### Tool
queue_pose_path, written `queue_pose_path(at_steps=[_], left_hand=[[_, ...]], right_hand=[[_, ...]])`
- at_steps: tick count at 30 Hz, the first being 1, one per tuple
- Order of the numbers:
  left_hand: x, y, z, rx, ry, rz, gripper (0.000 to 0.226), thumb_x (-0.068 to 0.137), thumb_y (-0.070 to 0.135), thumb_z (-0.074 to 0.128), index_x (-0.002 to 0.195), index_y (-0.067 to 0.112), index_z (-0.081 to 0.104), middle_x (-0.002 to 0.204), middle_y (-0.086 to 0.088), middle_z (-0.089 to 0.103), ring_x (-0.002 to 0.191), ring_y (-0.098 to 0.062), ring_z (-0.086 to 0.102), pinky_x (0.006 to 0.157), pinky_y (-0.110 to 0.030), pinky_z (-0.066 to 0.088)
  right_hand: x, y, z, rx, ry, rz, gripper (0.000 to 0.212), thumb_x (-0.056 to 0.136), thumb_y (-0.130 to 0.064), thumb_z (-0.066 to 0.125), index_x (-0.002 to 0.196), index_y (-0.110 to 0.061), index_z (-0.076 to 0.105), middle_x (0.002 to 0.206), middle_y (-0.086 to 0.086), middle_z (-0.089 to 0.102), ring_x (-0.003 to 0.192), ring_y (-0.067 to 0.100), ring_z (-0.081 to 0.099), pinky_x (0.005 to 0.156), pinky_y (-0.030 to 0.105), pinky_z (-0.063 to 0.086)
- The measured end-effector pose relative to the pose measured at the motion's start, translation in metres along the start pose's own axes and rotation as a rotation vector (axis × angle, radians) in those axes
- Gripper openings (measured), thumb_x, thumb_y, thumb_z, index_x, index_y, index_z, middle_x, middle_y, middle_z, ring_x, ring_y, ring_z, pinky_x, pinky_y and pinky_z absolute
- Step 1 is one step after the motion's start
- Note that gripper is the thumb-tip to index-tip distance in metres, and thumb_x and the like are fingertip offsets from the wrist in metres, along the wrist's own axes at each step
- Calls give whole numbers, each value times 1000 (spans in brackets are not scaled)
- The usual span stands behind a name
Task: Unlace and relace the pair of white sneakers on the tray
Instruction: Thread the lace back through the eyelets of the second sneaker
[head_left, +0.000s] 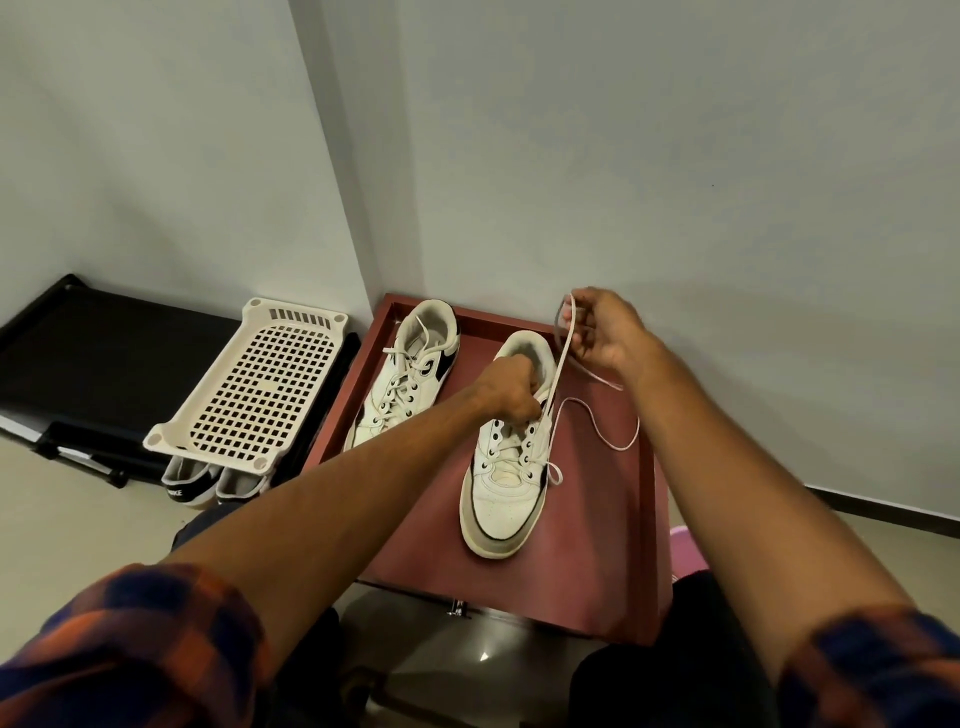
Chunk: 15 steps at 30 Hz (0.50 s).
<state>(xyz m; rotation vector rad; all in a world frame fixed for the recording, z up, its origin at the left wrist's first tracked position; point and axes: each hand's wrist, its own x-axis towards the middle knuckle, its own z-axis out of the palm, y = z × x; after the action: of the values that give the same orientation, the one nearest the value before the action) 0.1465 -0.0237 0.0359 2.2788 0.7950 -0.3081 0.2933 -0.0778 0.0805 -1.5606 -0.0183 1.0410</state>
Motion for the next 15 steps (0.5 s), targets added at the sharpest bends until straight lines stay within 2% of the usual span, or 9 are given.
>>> queue_pose_path(at_steps=[5, 9, 11, 12, 13, 15], left_hand=[[-2, 0, -1, 7, 5, 7, 14, 79, 12, 75, 84, -1, 73, 71, -7, 75, 63, -17, 73, 68, -30, 61], [-2, -1, 0, 12, 13, 13, 18, 79, 15, 75, 83, -3, 72, 69, -8, 74, 62, -17, 72, 69, -33, 61], [-2, -1, 0, 6, 19, 14, 19, 79, 15, 76, 83, -3, 71, 71, -9, 74, 64, -18, 73, 70, -35, 62], [-2, -2, 0, 6, 18, 17, 19, 79, 15, 76, 84, -3, 71, 71, -9, 74, 64, -19, 73, 70, -35, 62], [-2, -1, 0, 6, 16, 19, 19, 79, 15, 76, 84, -3, 71, 71, -9, 74, 65, -19, 73, 70, -36, 62], [-3, -2, 0, 5, 17, 22, 20, 79, 15, 76, 85, -2, 71, 72, -9, 74, 65, -20, 73, 71, -36, 62]], right_hand=[[-8, -47, 12, -140, -36, -153, 20, 95, -25, 59, 96, -15, 76, 74, -2, 71, 52, 7, 55, 50, 18, 43], [7, -24, 5, -552, 126, -278, 16, 85, -18, 67, 90, -5, 75, 77, 7, 74, 57, 15, 62, 54, 24, 50], [14, 0, -11, -806, 267, -325, 17, 82, -17, 64, 85, -3, 73, 79, 10, 73, 69, 27, 67, 65, 32, 55], [12, 13, -22, -928, 329, -334, 15, 84, -15, 62, 82, -3, 71, 82, 13, 72, 76, 33, 66, 69, 32, 52], [9, 26, -33, -1030, 371, -345, 15, 86, -12, 61, 79, -3, 70, 85, 17, 71, 83, 36, 67, 71, 31, 48], [8, 53, -52, -1154, 397, -371, 16, 88, -11, 62, 84, -3, 75, 94, 20, 74, 94, 38, 69, 78, 34, 52]])
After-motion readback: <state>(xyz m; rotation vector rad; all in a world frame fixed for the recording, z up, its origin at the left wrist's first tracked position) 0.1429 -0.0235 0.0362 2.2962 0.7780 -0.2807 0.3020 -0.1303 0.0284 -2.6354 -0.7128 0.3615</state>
